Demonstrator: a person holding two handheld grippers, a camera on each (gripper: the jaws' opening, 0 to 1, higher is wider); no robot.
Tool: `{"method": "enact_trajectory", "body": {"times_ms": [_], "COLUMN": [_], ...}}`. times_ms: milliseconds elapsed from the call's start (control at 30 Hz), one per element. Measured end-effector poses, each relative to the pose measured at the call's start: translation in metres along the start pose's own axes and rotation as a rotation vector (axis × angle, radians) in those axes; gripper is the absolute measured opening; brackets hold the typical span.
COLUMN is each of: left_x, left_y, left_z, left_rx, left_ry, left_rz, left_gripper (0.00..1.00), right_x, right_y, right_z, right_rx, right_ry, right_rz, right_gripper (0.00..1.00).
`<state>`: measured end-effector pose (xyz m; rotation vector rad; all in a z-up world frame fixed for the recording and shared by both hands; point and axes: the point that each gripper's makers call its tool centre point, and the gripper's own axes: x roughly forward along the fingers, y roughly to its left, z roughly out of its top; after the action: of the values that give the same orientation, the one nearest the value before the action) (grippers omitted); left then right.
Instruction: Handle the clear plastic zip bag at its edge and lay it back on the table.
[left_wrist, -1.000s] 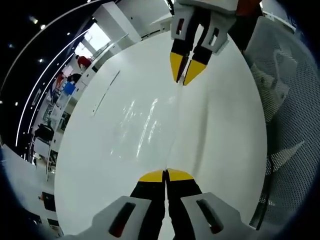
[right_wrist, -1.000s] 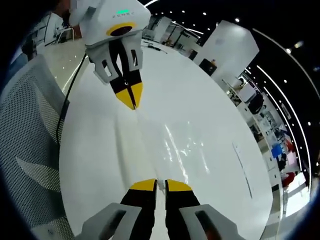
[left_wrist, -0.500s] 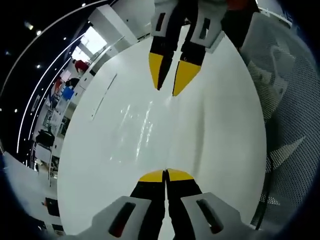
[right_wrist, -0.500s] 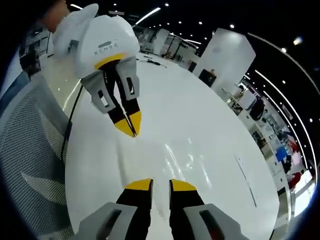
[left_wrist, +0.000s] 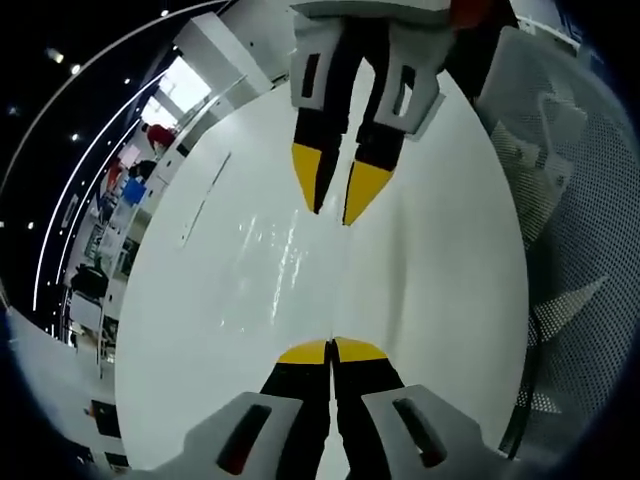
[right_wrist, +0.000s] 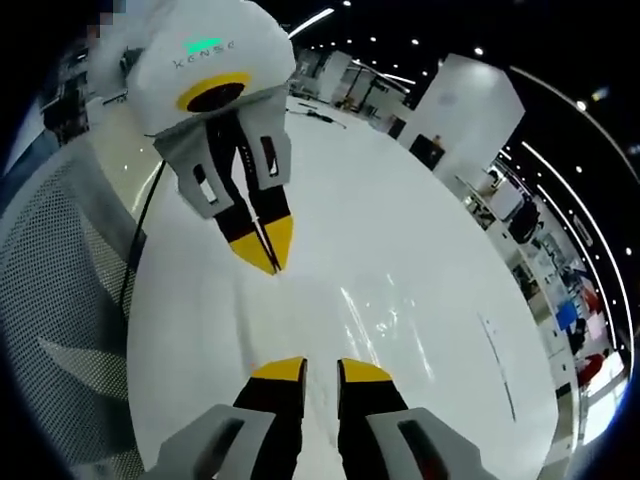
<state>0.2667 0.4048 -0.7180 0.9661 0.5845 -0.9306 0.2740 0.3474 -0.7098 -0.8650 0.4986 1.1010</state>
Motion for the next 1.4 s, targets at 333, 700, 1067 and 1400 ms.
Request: {"method": "enact_trajectory", "body": {"times_ms": [333, 700, 1067, 1400], "left_x": [-0.003, -0.005, -0.015, -0.022], "left_y": [0.002, -0.001, 0.001, -0.005], "left_z": [0.003, 0.005, 0.018, 0.052], "left_rx": [0.002, 0.004, 0.022, 0.087], "left_ry": [-0.009, -0.010, -0.061, -0.143], "left_rz": [0.005, -0.003, 0.029, 0.042], "left_gripper": [0.00, 0.00, 0.08, 0.10], "right_x": [0.009, 0.012, 0.015, 0.015], "right_y": [0.006, 0.010, 0.006, 0.006], "right_z": [-0.007, -0.009, -0.015, -0.017], "right_rx": [0.000, 0.014, 0.063, 0.068], "right_ry": [0.032, 0.037, 0.046, 0.055], "right_rz": [0.024, 0.038, 0.029, 0.032], "right_gripper": [0.04, 0.00, 0.00, 0.00]}}
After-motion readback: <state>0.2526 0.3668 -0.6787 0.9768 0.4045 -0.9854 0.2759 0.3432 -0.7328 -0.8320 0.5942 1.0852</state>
